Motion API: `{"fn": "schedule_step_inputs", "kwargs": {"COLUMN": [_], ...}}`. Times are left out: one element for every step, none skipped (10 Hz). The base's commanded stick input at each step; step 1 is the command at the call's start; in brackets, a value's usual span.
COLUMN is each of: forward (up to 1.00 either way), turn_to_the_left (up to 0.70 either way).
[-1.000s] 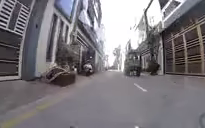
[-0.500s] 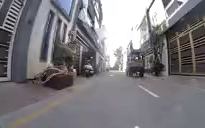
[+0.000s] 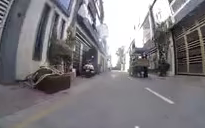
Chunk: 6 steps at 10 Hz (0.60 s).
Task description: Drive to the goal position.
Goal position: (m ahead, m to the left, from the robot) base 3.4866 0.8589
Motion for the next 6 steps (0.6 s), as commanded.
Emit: {"fn": "schedule_step_inputs", "kwargs": {"forward": [1.00,1.00,1.00,1.00,1.00,1.00], "turn_to_the_left": [0.00,0.00,0.00,0.00,0.00,-0.05]}}
